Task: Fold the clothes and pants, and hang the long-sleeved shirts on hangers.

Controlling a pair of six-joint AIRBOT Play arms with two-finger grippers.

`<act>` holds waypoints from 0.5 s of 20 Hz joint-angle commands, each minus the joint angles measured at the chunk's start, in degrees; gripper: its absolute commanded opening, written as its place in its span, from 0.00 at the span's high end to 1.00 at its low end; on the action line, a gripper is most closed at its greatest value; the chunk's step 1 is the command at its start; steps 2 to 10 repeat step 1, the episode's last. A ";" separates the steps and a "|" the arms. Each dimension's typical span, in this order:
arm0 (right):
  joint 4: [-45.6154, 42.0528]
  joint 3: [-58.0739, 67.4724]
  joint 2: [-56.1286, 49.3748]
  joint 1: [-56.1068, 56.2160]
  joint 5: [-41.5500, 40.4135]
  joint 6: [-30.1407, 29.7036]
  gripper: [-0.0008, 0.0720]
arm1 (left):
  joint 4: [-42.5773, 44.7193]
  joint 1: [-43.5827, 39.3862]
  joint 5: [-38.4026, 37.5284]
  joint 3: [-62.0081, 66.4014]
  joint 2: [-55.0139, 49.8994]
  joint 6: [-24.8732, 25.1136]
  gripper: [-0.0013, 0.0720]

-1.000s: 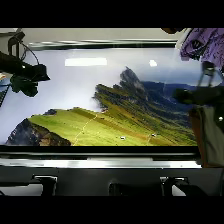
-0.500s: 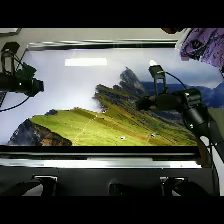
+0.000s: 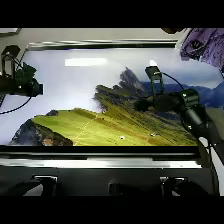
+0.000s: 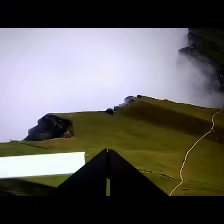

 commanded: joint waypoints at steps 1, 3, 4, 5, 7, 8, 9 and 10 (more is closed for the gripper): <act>0.02 0.07 0.04 0.07 0.00 0.04 0.95 | 0.13 -0.02 -0.07 -0.07 0.07 0.02 0.96; 0.02 0.07 0.04 0.07 0.00 0.04 0.95 | 0.13 -0.02 -0.07 -0.07 0.07 0.02 0.96; 0.02 0.07 0.04 0.07 0.00 0.04 0.95 | 0.13 -0.02 -0.07 -0.07 0.07 0.02 0.96; 0.02 0.07 0.04 0.07 0.00 0.04 0.95 | 0.13 -0.02 -0.07 -0.07 0.07 0.02 0.96; 0.02 0.07 0.04 0.07 0.00 0.04 0.95 | 0.13 -0.02 -0.07 -0.07 0.07 0.02 0.96; 0.02 0.07 0.04 0.07 0.00 0.04 0.95 | 0.13 -0.02 -0.07 -0.07 0.07 0.02 0.96; 0.02 0.07 0.04 0.07 0.00 0.04 0.95 | 0.13 -0.02 -0.07 -0.07 0.07 0.02 0.96; 0.02 0.07 0.04 0.07 0.00 0.04 0.95 | 0.13 -0.02 -0.07 -0.07 0.07 0.02 0.96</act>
